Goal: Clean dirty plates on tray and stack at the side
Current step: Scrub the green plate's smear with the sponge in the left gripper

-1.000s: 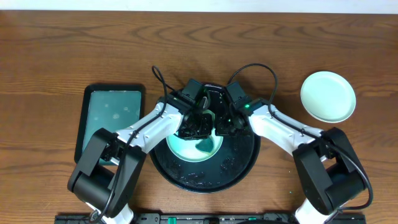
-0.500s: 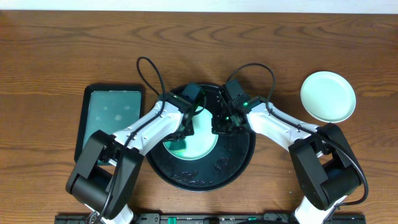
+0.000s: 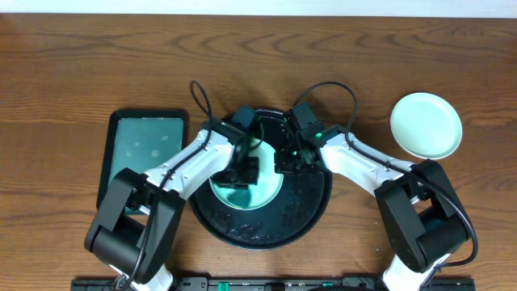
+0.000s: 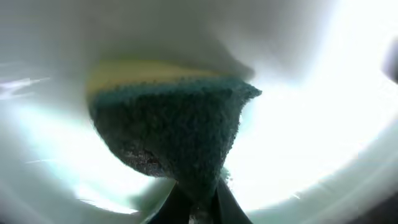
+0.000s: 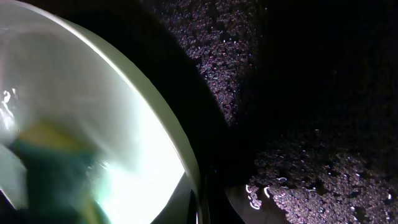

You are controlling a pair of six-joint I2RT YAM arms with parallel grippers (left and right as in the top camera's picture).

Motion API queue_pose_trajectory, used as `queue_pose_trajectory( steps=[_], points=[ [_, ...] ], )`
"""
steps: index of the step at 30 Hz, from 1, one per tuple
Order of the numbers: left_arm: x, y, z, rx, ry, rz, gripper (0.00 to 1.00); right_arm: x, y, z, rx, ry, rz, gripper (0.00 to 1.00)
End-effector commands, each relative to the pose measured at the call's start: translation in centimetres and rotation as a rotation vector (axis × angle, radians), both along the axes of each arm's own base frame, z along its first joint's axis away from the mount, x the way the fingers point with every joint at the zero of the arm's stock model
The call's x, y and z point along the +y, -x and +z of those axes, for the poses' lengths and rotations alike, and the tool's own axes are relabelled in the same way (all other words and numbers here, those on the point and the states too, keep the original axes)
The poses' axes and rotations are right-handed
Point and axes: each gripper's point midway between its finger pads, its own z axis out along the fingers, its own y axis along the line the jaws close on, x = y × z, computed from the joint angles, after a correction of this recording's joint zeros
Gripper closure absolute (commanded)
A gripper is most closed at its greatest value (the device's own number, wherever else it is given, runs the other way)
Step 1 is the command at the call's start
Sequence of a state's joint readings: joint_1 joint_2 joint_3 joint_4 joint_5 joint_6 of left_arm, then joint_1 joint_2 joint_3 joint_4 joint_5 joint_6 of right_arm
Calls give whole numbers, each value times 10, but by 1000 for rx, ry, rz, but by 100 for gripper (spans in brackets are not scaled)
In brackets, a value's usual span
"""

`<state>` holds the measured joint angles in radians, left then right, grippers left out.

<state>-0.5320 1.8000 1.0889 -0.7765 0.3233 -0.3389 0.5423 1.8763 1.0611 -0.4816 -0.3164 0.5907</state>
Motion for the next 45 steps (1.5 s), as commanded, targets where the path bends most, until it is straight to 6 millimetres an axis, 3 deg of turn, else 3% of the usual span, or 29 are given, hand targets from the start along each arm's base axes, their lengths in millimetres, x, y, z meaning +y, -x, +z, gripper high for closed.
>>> queue_pose_trajectory(
  steps=[1,7,11,20,26,34,38,45],
  points=[
    [-51,38,11,154,316,-137,93,-19,20,-38,82,111,-16,99],
    [-70,10,15,39,399,-126,93,-19,20,-38,83,112,-16,99],
    [-64,-19,8,-62,329,-44,93,-19,20,-38,84,112,-16,99],
    [1,-96,-5,-344,46,146,93,-19,22,-38,91,113,-15,99],
    [32,-123,-3,-403,19,241,93,-20,23,-38,95,115,-15,99],
    [112,-109,-14,-342,-271,390,93,-20,23,-38,96,116,-15,99],
    [137,-94,-15,-304,-397,412,93,-20,23,-38,96,116,-15,99],
    [140,-51,-18,-123,-427,385,93,-20,22,-38,95,115,-15,99]
  ],
)
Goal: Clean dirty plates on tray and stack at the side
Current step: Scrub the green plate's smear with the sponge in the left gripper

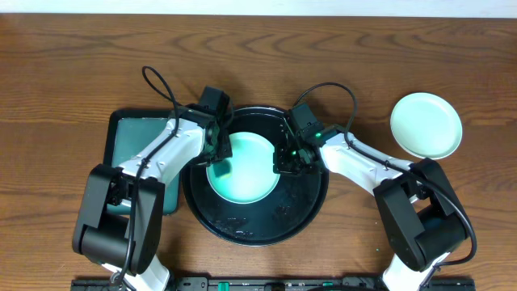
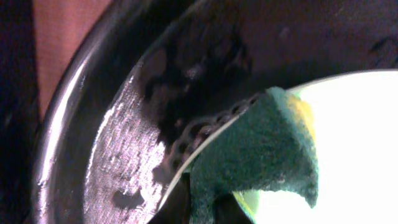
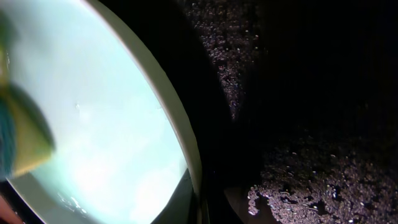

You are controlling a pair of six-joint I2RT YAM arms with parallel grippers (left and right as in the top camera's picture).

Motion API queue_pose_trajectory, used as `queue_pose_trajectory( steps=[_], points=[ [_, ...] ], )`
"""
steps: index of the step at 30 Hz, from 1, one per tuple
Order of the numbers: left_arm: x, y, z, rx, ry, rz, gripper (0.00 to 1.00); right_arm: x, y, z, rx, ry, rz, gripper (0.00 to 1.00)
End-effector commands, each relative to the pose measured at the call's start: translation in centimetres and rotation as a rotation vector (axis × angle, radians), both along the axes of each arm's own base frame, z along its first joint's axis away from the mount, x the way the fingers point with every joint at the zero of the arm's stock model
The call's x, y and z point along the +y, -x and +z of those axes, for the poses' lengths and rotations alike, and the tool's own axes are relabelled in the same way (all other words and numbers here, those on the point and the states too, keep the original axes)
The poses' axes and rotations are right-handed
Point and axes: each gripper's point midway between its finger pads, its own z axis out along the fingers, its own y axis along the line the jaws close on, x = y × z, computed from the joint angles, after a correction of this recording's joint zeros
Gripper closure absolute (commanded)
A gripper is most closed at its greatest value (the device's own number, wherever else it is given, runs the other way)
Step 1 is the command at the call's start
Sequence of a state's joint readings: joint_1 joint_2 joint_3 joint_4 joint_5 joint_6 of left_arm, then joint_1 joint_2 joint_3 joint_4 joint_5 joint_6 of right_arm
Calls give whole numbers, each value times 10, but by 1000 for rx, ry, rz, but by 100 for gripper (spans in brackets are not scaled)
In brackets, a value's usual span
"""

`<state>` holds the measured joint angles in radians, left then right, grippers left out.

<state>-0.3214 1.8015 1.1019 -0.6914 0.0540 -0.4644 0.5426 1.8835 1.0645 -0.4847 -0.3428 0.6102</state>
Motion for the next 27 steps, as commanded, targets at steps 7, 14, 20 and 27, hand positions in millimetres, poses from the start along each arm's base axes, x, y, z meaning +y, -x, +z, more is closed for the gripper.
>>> queue_pose_trajectory(
  steps=[7,14,20,27],
  points=[
    [-17,62,-13,247,132,-211,93,-23,19,-38,68,133,-2,99],
    [-94,82,0,242,387,-426,93,-23,19,-38,68,133,-2,99],
    [-135,78,4,167,462,-462,93,-23,19,-38,68,133,-2,99],
    [-147,59,10,109,530,-400,93,-23,20,-38,69,134,-2,99]
  ],
)
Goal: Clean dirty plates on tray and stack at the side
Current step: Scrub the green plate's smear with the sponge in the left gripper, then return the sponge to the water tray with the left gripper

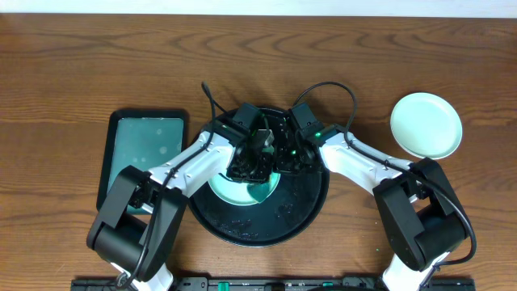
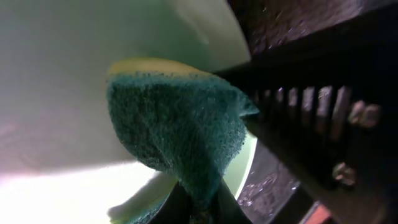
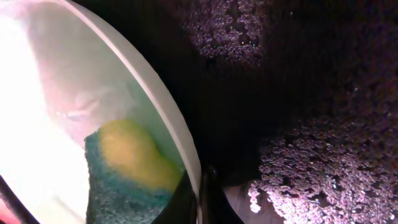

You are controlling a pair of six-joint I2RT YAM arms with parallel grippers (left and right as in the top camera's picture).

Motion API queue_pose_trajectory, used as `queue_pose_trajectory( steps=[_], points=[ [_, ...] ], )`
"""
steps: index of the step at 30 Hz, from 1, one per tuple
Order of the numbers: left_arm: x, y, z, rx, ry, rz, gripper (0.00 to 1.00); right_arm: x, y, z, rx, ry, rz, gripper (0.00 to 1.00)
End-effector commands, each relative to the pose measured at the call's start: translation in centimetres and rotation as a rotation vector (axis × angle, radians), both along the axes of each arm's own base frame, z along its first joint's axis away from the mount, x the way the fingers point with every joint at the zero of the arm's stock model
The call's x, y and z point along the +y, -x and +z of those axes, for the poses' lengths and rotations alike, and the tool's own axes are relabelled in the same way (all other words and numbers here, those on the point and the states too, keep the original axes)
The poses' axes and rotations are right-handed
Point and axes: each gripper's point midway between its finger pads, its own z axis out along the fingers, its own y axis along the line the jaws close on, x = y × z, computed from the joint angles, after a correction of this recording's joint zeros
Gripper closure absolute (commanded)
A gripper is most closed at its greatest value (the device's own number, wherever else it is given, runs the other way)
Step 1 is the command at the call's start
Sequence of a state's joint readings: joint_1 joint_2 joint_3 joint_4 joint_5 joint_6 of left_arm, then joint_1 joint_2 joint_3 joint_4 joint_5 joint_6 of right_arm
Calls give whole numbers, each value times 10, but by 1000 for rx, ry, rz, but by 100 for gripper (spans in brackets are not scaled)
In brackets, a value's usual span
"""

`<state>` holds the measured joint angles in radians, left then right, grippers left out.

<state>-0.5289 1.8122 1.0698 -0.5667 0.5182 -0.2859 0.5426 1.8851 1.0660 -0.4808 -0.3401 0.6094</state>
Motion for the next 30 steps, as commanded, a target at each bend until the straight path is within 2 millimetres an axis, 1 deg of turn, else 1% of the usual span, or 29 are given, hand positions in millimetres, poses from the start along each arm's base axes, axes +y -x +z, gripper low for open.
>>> queue_pose_trajectory(
  steps=[1,4,7,9,11,13,16,18,21,22,24,27,30],
  points=[
    [-10,1,1,61,72,48,93,-24,21,-38,74,134,-3,99],
    [-5,-9,9,32,90,74,93,-24,21,-38,74,134,-2,99],
    [2,-20,26,-14,114,104,93,-24,21,-38,74,134,-3,99],
    [11,-29,38,-52,119,140,93,-24,21,-38,73,134,-3,99],
    [25,-39,49,-92,99,192,93,-24,21,-38,73,133,-2,99],
    [46,-47,59,-128,62,254,93,-24,21,-38,73,134,-2,99],
    [75,-51,72,-164,9,326,93,-24,21,-38,73,133,-3,99],
    [102,-52,76,-185,-70,387,93,-24,21,-38,73,133,-2,99],
    [149,-49,74,-202,-241,477,93,-24,21,-38,72,133,-2,99],
    [169,-46,71,-201,-317,510,93,-24,21,-38,73,133,-2,99],
    [196,-42,67,-187,-411,555,93,-24,21,-38,72,133,-2,99],
    [221,-42,64,-177,-466,576,93,-24,21,-38,72,133,-2,99],
    [246,-45,64,-180,-497,643,93,-24,21,-38,72,133,-2,99]
  ],
)
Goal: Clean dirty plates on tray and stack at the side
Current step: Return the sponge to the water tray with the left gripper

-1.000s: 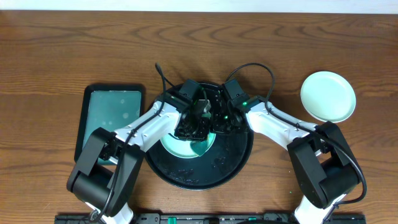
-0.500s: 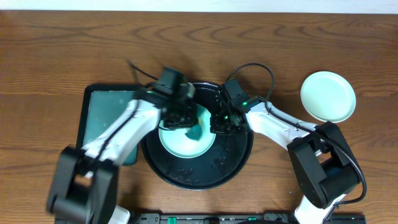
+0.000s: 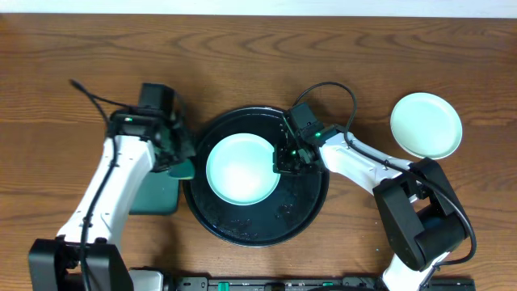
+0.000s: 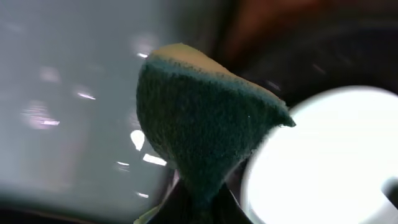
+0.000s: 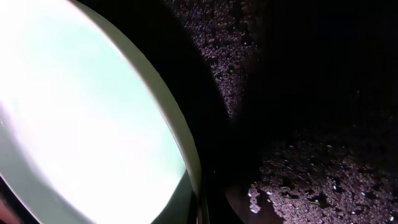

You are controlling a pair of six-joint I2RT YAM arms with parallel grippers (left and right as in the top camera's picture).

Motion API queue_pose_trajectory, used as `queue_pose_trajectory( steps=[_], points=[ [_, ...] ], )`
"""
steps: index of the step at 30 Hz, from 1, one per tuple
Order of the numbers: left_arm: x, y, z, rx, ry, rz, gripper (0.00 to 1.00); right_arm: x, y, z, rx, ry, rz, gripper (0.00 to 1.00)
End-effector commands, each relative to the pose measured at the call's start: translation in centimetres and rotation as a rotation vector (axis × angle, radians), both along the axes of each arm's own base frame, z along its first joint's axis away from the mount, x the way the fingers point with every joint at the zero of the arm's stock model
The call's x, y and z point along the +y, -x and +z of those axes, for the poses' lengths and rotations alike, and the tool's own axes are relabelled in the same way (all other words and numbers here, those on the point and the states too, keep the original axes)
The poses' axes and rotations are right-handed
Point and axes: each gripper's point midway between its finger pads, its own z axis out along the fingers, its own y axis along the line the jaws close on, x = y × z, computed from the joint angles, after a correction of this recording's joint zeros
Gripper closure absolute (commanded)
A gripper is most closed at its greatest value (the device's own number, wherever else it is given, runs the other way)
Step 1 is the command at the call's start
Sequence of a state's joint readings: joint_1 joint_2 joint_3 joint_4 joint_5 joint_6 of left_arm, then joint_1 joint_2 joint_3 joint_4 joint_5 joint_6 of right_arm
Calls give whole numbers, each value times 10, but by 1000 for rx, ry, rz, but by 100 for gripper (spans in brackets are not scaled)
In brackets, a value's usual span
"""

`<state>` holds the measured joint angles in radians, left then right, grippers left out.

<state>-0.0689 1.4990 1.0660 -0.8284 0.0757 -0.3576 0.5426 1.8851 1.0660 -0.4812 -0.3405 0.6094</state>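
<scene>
A pale green plate (image 3: 242, 168) lies in the round black tray (image 3: 311, 206); in the right wrist view the plate (image 5: 93, 112) fills the left half. My right gripper (image 3: 283, 158) is shut on the plate's right rim, its fingers (image 5: 200, 208) pinching that edge. My left gripper (image 3: 179, 162) is shut on a green and yellow sponge (image 3: 183, 170), held off the tray's left edge. The left wrist view shows the sponge (image 4: 205, 130) hanging between the rectangular basin (image 4: 62, 93) and the plate (image 4: 323, 149).
A second pale green plate (image 3: 426, 124) sits on the wooden table at the right. A dark rectangular basin (image 3: 153, 198) with water lies left of the round tray, mostly under my left arm. The black tray's floor (image 5: 311, 124) is wet and foamy.
My left gripper has left the plate's right part and moved left with the sponge, now beyond the round tray's left edge by the basin. The right gripper still holds the plate's rim.
The sponge was first on the plate's left part, then at its left rim, then on its right part near the right gripper. The right gripper held the rim throughout. Now the sponge is off the plate, by the basin.
</scene>
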Motion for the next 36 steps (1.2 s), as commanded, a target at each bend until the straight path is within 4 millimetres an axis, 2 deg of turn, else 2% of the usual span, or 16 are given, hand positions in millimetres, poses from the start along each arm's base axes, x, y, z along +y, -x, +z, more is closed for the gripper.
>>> queue_pose_trajectory(
  steps=[1,5,8,14,19,20,21,23,25,28,30,33,36],
  points=[
    [40,-3,0,-10,-118,66,93,-24,20,-38,70,133,1,99],
    [71,-7,-3,-19,-151,153,93,-23,20,-37,69,132,5,99],
    [85,-7,-15,17,-152,184,93,-23,20,-37,69,132,5,99],
    [82,-4,-49,115,-112,175,93,-23,21,-37,71,130,6,99],
    [82,-3,-63,151,-111,173,92,-23,21,-37,70,130,6,99],
    [82,-4,-63,150,-111,174,85,-23,21,-37,69,129,10,99],
    [82,-4,-63,148,-111,174,67,-23,20,-37,67,129,12,99],
    [82,-4,-63,149,-111,173,46,-23,20,-37,66,129,13,99],
    [80,-3,-62,152,-101,168,39,-23,20,-37,66,129,13,99],
    [65,-8,-52,111,-17,129,37,-23,20,-37,66,128,12,99],
    [58,-12,-36,57,13,119,36,-23,20,-37,65,128,12,99],
    [48,-15,2,-61,14,83,35,-23,20,-37,65,128,12,99],
    [32,-10,43,-180,8,27,32,-21,20,-36,63,118,17,98]
  ],
)
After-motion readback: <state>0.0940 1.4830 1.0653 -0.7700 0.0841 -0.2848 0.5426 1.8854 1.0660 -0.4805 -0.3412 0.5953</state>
